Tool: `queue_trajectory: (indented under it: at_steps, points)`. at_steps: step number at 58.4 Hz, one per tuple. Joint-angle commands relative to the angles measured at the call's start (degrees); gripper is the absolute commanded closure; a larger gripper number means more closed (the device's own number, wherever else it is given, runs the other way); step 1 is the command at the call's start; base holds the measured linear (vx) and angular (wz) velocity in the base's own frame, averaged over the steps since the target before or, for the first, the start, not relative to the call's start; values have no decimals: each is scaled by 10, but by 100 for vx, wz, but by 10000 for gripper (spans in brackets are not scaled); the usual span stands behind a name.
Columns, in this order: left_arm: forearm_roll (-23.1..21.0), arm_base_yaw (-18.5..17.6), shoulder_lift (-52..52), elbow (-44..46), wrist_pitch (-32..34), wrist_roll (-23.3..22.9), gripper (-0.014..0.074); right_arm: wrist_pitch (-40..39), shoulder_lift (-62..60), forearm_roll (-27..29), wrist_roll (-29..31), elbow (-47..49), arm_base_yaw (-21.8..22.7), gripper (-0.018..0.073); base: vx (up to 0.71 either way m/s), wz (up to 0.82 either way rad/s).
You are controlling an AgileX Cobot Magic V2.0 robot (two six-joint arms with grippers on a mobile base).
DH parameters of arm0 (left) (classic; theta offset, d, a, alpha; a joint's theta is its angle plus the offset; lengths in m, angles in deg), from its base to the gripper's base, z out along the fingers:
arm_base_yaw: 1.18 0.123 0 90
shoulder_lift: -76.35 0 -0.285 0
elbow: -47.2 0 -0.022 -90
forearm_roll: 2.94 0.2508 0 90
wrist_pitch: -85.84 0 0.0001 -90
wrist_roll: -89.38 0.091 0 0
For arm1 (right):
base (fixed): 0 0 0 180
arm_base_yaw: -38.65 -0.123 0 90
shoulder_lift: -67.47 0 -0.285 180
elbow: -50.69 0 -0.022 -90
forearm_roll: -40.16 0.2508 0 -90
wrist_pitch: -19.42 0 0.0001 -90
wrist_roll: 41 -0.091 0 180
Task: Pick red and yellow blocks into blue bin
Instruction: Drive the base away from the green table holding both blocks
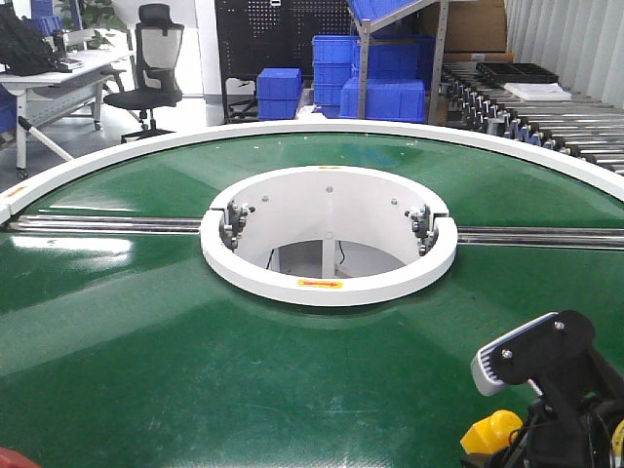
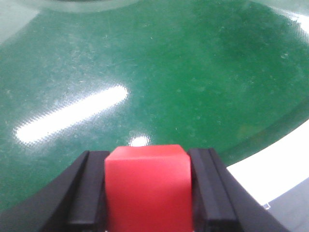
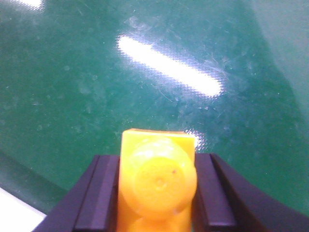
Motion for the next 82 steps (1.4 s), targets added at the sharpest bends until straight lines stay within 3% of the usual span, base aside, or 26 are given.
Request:
queue_trajectory:
  at_steps: [1,82]
  points:
    - [-14,-1,4,14,35,-2,362,-33,-13,-9,5,16,0,335,-2,3]
    - [-14,-1,3,14,36,-2,362,-33,-13,-9,5,16,0,335,-4,23]
